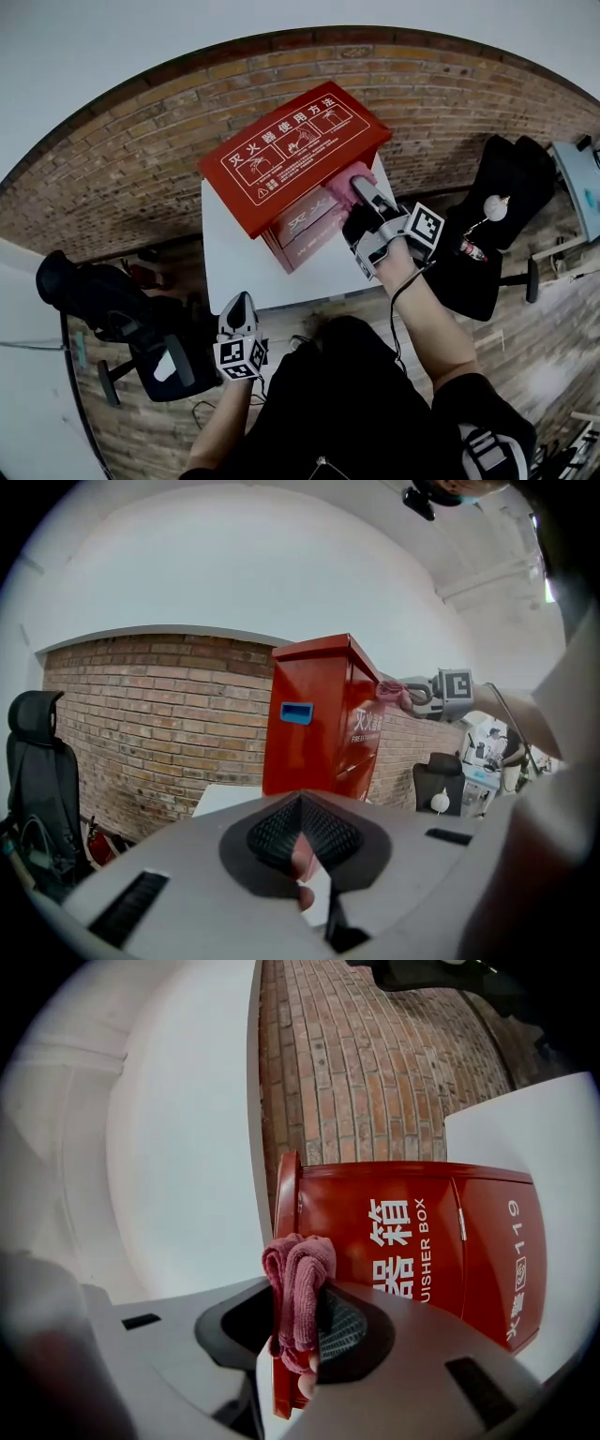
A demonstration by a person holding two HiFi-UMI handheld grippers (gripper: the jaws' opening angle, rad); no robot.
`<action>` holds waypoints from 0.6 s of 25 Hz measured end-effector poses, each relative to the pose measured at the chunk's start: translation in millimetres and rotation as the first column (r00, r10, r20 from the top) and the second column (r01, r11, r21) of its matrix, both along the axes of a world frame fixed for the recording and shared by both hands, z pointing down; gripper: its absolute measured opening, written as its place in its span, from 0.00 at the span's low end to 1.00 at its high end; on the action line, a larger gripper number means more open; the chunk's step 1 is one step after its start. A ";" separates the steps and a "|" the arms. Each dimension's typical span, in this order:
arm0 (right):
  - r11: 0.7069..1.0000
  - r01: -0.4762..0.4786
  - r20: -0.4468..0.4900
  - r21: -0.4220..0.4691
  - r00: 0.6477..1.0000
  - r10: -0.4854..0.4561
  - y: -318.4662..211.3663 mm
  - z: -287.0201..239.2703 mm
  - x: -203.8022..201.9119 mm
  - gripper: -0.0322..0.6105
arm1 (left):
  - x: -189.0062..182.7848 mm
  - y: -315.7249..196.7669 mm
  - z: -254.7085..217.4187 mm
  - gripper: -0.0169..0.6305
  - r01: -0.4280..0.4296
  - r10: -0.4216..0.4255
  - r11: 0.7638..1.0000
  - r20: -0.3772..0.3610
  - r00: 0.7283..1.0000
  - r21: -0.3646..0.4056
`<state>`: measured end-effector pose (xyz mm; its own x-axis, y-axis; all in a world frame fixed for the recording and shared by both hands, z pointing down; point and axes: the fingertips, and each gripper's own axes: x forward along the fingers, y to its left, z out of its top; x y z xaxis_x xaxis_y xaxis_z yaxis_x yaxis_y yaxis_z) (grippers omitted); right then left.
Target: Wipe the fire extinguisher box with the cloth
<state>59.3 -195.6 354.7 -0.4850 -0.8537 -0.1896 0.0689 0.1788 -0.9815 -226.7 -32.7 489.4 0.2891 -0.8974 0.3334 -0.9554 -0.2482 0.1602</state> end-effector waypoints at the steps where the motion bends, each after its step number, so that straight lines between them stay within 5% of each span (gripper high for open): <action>1: 1.000 0.000 0.009 0.004 1.000 0.000 0.4 -0.3 0.3 0.22 | 2.8 -1.1 0.2 0.07 0.001 -0.001 1.000 0.000 1.000 -0.001; 15: 0.995 0.083 0.034 0.064 0.996 -0.085 -7.8 0.6 19.1 0.22 | 44.4 6.1 0.7 0.07 0.186 -0.186 0.982 0.028 0.982 0.010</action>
<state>78.4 -203.4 355.3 -0.5462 -0.7962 -0.2600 0.1220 0.2315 -0.9652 -182.2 -26.5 490.1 0.1069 -0.9369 0.3327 -0.9892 -0.0664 0.1307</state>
